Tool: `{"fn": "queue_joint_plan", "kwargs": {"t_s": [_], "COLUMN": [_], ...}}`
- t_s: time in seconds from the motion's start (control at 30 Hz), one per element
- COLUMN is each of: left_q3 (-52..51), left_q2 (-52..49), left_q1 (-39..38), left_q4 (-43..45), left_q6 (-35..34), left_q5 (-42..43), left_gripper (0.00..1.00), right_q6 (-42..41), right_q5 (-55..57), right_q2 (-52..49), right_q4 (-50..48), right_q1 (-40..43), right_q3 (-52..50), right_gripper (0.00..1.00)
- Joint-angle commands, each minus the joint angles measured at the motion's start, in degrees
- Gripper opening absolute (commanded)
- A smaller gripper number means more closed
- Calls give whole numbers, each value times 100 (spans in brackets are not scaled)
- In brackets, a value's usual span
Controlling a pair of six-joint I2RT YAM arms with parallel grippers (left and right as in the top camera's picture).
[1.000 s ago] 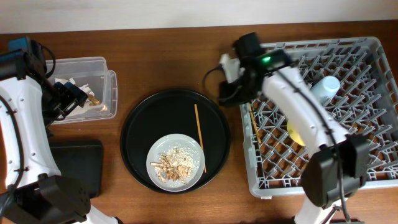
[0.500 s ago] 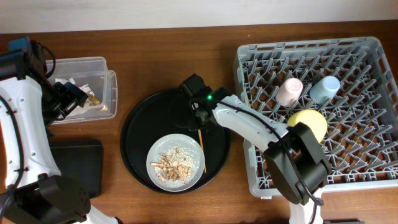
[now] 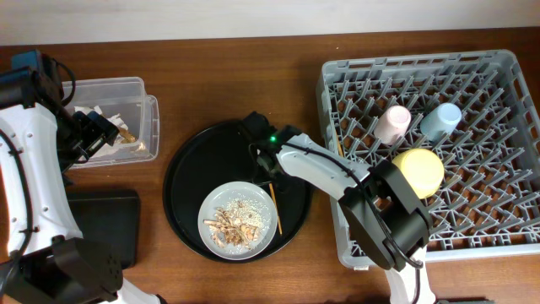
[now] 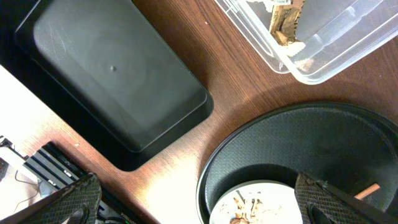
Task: Sort waste into correct bins and load items into the dishwasher rack
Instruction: 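Return the right gripper to the tray and grasp the second chopstick, then carry the second chopstick with the right gripper into the rack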
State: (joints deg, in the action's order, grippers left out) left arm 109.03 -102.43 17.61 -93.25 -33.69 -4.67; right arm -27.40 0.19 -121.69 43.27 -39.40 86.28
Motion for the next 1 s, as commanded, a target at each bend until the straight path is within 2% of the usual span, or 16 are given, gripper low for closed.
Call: {"fn": "queue_joint_plan", "kwargs": {"t_s": [0.0,0.2,0.43,0.6,0.87,0.97], "left_q3": [61,61,61,61,61,61], "left_q2": [57,57,57,57,57,57], "left_q1": [20,20,20,20,20,20], "left_q4": [-4,-7,-7,-7,-7,-7], "left_q6": [-35,-35,-35,-35,-35,-35], "left_q5": [-9,-9,-9,-9,-9,-9], "left_gripper": [99,99,99,99,99,99], "right_q6": [-127,-105,1139,2214,2417,2409], "right_q5": [-76,214,177,-365,-439,-592], "right_q2": [-114,319,732,726,721,730], "right_q4": [337,1814,3217,3626,3101,3036], "right_q1": [-61,629,1928,2686,2857,2837], "right_q3": [131,1327,2378,2227,1106,1093], "right_gripper": [4,4,4,4,4,5]}}
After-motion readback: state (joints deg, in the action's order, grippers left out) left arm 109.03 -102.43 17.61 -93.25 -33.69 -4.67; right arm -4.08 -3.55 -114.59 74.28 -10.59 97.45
